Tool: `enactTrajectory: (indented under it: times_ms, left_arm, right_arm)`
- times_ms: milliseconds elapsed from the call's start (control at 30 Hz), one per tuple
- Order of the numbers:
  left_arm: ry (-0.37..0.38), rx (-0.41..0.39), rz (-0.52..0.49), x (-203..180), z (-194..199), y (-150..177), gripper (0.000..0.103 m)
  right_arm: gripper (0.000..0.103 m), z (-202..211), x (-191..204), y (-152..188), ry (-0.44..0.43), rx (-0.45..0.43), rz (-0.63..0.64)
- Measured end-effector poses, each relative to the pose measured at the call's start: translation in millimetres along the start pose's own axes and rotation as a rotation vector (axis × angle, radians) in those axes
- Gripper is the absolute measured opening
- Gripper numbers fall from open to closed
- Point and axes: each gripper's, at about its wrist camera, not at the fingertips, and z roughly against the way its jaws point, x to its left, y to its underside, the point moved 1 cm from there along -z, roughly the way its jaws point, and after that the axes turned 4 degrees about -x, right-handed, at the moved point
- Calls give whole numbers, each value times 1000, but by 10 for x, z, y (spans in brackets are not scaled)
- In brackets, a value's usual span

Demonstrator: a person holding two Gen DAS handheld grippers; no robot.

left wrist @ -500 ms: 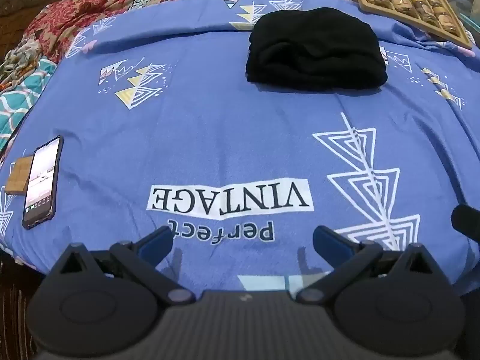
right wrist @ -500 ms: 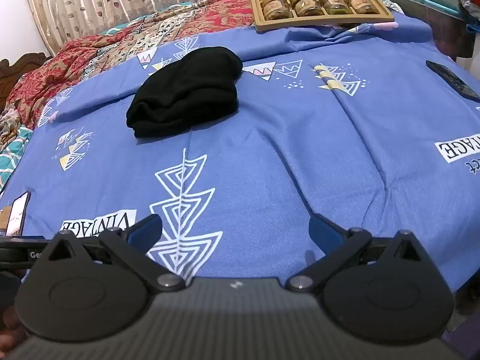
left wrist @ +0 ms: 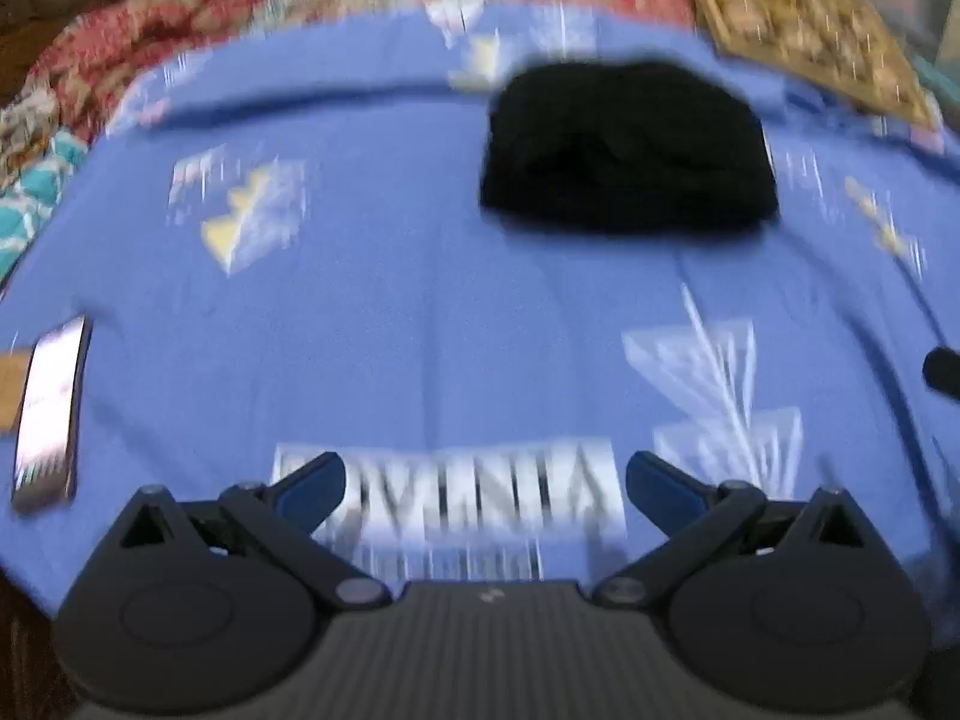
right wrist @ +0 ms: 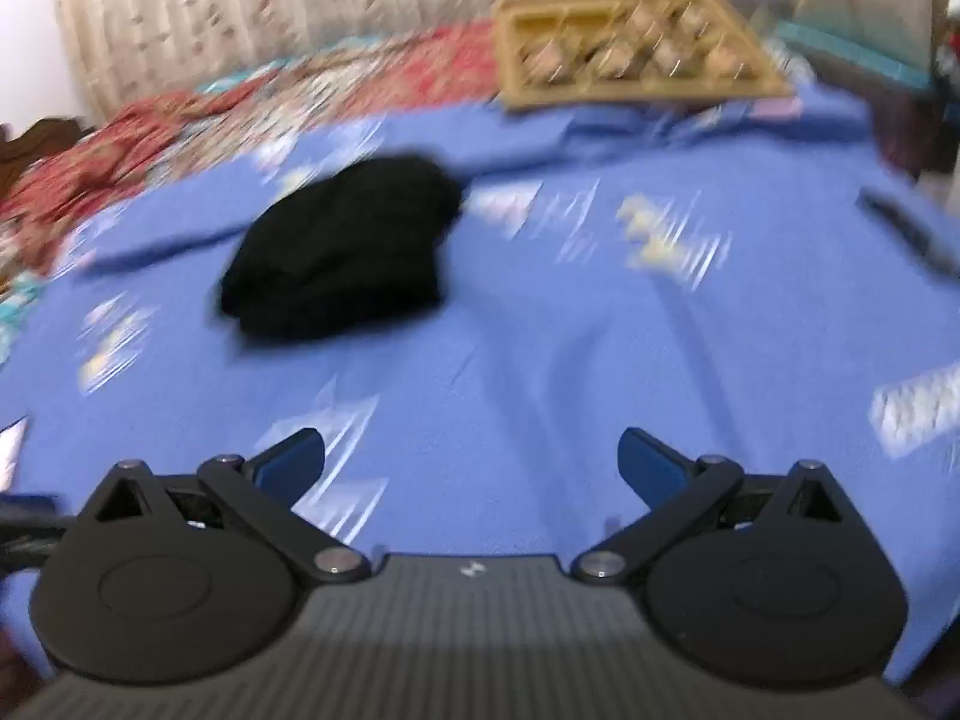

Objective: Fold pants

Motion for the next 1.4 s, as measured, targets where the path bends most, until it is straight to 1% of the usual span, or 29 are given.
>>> enactTrajectory:
  times_ms: [33, 67, 100, 133, 167, 233, 300, 367, 400, 433, 500, 600, 700, 1400]
  left_arm:
    - [7, -57, 4, 34, -77, -72, 103]
    - [14, -96, 4, 26, -171, -121, 103]
    - [26, -142, 6, 42, -323, -193, 103]
    - [27, -167, 2, 30, -455, -238, 103]
    - [19, -189, -11, 7, -599, -286, 103]
    - [-22, -232, -44, -45, -859, -346, 103]
    - [-27, -220, -46, -74, -1042, -358, 103]
    - [-7, -168, -41, -89, -1219, -309, 103]
    - [3, -159, -54, -99, -1302, -251, 103]
    - [11, -224, -50, -83, -1295, -151, 103]
    - [31, -235, -17, -8, -1217, -128, 103]
    - [32, -224, -16, 1, -1242, -121, 103]
    - [22, -220, -27, -18, -1256, -150, 103]
    - [23, -220, -26, -15, -1259, -120, 103]
  right_arm:
    - [103, -144, -50, -72, 55, -37, 10]
    - [103, -309, -95, -123, 104, -66, 24]
    - [103, -486, -141, -166, 130, -72, 32]
    - [103, -758, -180, -108, 158, -53, 38]
    - [103, -947, -215, -102, 164, -34, 36]
    - [103, -1245, -270, -74, 172, 16, 16]
    - [103, -1328, -311, -81, 186, 21, 8]
    - [103, -1343, -304, -16, 201, -8, 37]
    - [103, -1320, -286, 29, 203, -28, 59]
    - [103, -1272, -266, 55, 207, -46, 68]
    - [103, -1261, -255, 42, 210, -44, 70]
    - [103, -1166, -239, 65, 202, -31, 92]
    - [103, -1296, -274, 36, 197, -38, 79]
    - [103, -1354, -272, 86, 186, -54, 78]
